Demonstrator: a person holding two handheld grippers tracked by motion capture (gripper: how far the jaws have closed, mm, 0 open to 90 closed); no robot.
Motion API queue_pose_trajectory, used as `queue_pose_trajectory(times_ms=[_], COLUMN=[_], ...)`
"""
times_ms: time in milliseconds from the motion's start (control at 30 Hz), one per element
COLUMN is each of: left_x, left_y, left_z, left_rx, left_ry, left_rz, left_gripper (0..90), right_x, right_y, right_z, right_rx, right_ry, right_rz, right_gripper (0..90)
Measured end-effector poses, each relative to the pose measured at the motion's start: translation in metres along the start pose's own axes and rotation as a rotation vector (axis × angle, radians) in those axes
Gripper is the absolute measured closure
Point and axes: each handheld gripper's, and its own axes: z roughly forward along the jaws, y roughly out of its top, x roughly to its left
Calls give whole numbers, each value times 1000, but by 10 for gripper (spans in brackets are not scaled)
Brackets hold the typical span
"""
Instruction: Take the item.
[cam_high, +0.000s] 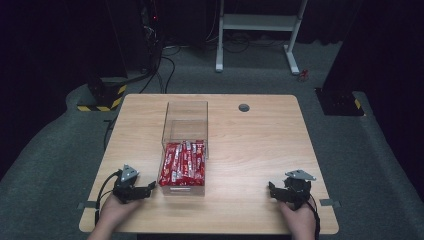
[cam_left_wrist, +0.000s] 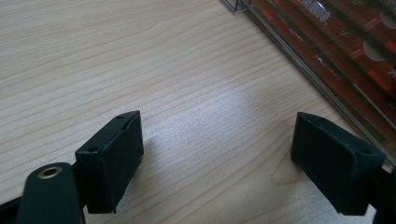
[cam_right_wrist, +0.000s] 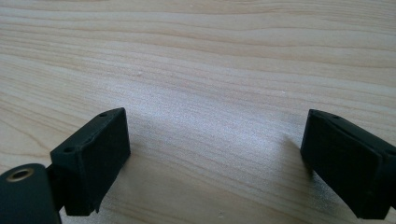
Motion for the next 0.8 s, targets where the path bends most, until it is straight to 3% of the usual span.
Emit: queue_pose_trajectory(times_ms=[800], left_x=[1], left_y=[0], left_z=[0], left_rx=[-2], left_ry=[0], left_rz=[-1], left_gripper=[173], right_x=[0], right_y=[-1], right_z=[0], right_rx=[-2], right_ry=[11], right_rz=[-7], right_gripper=[79])
